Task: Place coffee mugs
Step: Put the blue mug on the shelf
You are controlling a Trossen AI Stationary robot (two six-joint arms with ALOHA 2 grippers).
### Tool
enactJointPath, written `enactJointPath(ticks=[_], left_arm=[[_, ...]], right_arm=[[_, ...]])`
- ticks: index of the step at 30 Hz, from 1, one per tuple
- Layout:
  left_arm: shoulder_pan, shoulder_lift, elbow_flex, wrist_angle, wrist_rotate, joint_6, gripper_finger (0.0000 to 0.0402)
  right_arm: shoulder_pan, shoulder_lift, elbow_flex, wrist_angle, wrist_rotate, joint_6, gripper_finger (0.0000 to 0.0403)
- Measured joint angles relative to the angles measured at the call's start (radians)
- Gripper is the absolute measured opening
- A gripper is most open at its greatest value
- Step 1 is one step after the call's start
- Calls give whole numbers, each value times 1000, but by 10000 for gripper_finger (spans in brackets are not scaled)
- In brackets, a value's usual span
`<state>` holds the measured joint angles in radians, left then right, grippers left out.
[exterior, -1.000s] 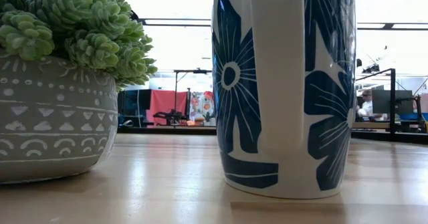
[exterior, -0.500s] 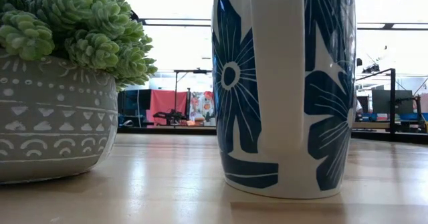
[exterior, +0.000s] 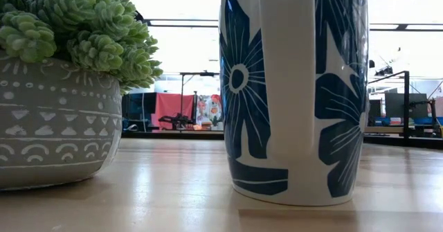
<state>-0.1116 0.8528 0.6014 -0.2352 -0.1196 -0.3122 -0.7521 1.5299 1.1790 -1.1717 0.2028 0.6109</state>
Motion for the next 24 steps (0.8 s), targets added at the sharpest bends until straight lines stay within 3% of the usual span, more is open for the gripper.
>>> enactJointPath(ticks=[14, 24], left_arm=[[0, 0, 0, 0, 0, 0, 152], [0, 0, 0, 0, 0, 0, 152]], right_arm=[[0, 0, 16, -7, -22, -3, 85], [1, 0, 219, -181, 45, -11, 86]])
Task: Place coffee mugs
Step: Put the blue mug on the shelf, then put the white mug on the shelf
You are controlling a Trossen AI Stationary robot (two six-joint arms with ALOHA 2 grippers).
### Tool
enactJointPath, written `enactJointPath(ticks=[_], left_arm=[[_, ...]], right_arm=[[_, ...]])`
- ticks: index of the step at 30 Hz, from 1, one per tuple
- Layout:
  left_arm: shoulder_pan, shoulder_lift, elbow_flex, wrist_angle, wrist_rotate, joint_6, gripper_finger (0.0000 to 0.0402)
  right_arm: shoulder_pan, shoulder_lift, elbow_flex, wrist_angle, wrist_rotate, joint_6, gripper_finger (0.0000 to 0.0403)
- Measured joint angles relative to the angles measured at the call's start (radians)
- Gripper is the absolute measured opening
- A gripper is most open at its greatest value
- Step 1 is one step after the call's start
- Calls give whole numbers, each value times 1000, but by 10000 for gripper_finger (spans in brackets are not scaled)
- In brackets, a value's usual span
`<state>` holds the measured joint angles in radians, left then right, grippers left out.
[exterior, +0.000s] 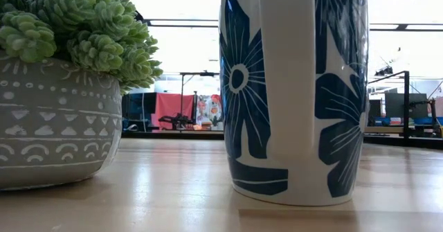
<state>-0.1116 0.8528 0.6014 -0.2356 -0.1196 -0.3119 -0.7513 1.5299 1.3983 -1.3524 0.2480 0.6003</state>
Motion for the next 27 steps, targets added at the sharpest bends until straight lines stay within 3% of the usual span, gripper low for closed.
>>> enactJointPath(ticks=[6, 13, 18, 27], left_arm=[[0, 0, 0, -5, 0, 0, 152], [0, 0, 0, -5, 0, 18, 152], [0, 0, 0, 12, 2, 52, 152], [0, 13, 0, 76, 26, -1, 152]], right_arm=[[55, 0, 176, -124, -73, -29, 86], [197, -39, 336, -192, -161, -107, 85], [328, -137, 306, -203, -88, -46, 85], [548, -304, 119, -121, -74, 75, 85]])
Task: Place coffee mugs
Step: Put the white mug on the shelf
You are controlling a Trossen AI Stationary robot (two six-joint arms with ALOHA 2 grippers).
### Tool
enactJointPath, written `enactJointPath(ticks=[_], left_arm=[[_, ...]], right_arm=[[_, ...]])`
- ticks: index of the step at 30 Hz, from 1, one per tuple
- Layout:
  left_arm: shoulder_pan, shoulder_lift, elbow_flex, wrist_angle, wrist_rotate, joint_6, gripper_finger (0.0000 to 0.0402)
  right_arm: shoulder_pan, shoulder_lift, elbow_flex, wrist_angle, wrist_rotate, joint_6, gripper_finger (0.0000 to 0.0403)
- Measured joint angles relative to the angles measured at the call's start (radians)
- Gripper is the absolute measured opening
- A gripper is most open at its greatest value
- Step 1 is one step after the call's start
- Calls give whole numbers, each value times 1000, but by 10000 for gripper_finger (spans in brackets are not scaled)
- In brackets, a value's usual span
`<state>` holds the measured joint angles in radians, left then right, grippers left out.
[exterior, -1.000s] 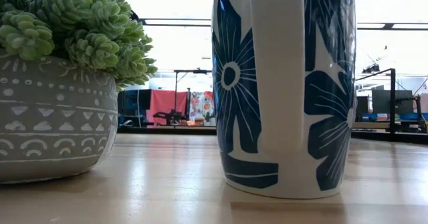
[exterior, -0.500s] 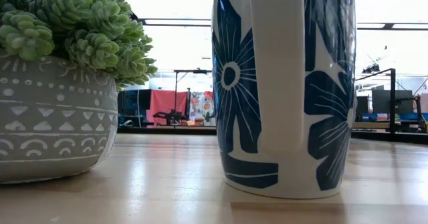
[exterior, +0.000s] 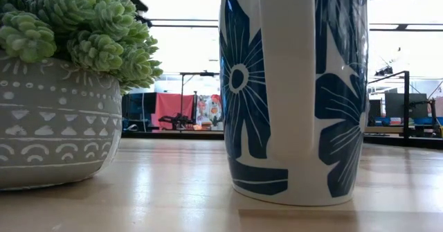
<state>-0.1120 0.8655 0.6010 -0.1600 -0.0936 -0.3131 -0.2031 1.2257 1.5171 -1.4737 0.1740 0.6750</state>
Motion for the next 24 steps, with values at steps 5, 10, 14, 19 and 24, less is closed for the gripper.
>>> enactJointPath(ticks=[5, 10, 14, 19, 24], left_arm=[[-20, 71, 82, 69, -5, -48, 152], [-54, 220, 285, -13, -17, -25, 152], [-102, 373, 449, -191, -11, -18, 152], [-165, 523, 556, -251, 38, -73, 152], [-227, 639, 584, -145, 108, -175, 152]], right_arm=[[77, -38, -79, 51, -10, -26, 85], [124, -63, -101, 58, 48, -119, 85], [151, -102, -101, 58, 177, -132, 85], [165, -156, -101, 58, 245, -98, 85], [165, -191, -101, 48, 235, -53, 85]])
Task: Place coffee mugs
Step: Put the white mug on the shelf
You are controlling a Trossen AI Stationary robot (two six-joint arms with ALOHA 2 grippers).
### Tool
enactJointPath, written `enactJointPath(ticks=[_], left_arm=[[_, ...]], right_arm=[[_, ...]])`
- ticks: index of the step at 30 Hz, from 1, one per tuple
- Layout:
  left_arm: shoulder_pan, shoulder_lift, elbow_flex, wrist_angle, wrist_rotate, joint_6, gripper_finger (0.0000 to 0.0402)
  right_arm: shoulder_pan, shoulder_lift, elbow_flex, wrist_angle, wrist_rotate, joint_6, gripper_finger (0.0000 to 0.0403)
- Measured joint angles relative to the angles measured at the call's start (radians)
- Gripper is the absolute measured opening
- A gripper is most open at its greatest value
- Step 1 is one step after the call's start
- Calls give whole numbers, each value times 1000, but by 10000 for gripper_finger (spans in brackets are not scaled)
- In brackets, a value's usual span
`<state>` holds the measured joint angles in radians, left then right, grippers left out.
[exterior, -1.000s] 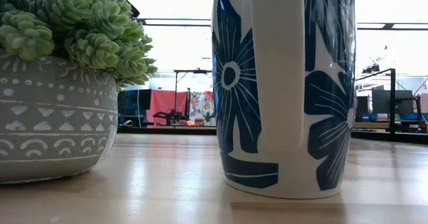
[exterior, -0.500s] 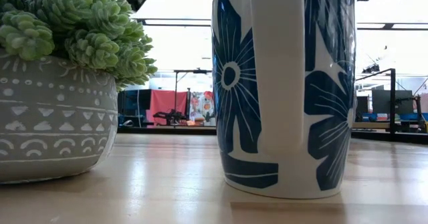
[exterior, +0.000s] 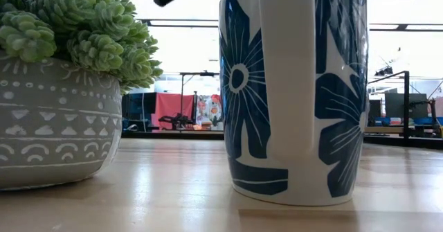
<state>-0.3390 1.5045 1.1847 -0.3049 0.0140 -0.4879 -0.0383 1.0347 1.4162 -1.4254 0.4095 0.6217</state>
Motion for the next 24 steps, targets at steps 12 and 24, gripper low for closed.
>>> enactJointPath(ticks=[12, 24], left_arm=[[-22, 251, 121, 73, 5, -183, 152], [-22, 422, 308, -139, 15, -140, 152]], right_arm=[[0, -9, 0, -3, -45, -22, 85], [0, -10, 0, -57, -71, -44, 85]])
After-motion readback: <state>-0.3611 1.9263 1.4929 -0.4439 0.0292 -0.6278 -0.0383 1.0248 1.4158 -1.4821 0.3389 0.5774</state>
